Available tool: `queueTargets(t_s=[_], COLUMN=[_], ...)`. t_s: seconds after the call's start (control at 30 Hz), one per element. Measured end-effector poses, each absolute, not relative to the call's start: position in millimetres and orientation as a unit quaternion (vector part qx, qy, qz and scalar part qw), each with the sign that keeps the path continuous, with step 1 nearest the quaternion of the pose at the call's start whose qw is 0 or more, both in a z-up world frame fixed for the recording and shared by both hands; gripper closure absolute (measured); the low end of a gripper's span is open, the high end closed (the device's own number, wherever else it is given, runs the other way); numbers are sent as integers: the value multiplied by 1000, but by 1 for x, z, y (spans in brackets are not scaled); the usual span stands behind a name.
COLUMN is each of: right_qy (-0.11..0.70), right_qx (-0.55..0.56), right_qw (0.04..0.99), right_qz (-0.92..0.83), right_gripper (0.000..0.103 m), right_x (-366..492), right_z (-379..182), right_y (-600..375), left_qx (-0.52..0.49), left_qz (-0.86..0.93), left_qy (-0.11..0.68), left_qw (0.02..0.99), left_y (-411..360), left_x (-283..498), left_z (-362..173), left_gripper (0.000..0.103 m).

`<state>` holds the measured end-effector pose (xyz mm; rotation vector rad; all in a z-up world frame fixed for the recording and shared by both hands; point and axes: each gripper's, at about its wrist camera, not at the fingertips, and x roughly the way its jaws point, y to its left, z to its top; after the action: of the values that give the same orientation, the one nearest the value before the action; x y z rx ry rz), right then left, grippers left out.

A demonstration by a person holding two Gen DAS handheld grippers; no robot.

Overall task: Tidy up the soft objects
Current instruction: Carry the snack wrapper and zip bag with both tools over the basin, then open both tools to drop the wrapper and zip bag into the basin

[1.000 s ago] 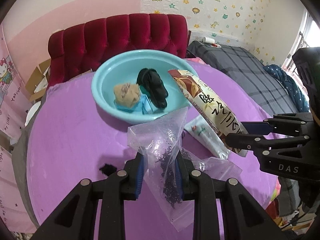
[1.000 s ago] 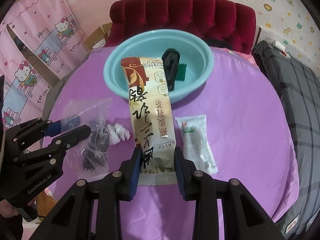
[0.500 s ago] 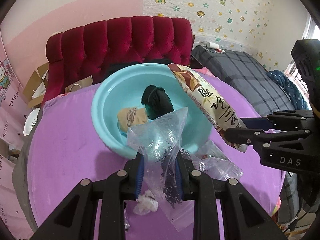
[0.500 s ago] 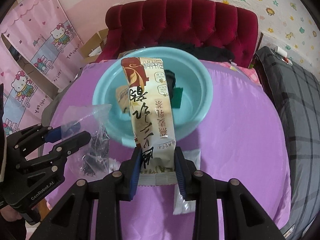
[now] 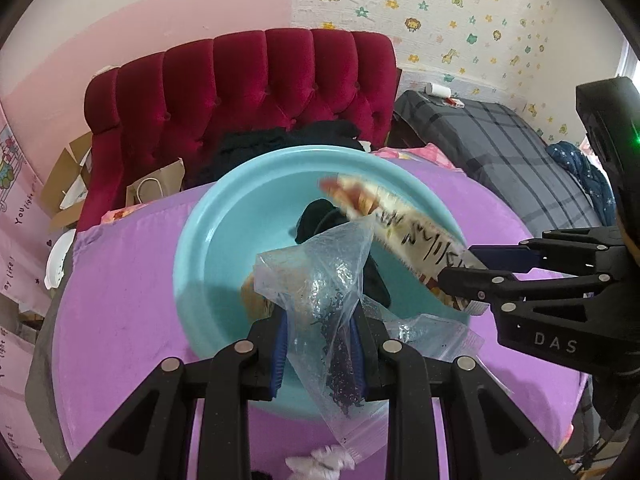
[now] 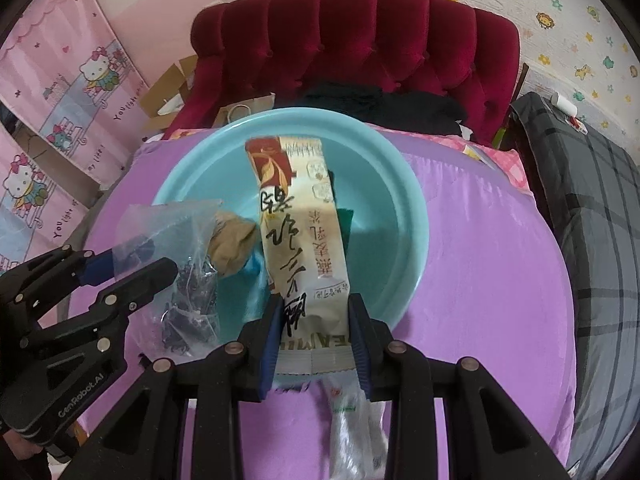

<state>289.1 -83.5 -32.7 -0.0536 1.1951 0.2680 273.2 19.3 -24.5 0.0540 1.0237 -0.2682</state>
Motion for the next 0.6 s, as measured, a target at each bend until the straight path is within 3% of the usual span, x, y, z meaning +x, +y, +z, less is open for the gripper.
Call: queueTargets(t_s=[0.6], right_qy=[582], right_qx=[-31], right_qw=[804], right_qz=[117], right_gripper=[74], right_x=[342], right_z=[-82], right_y=[-72], left_qx=[39], left_qz=[-106], left_qy=[512], left_qw=[851], left_y=[13], left_x=[325], left_z=[-68], left_gripper=[74])
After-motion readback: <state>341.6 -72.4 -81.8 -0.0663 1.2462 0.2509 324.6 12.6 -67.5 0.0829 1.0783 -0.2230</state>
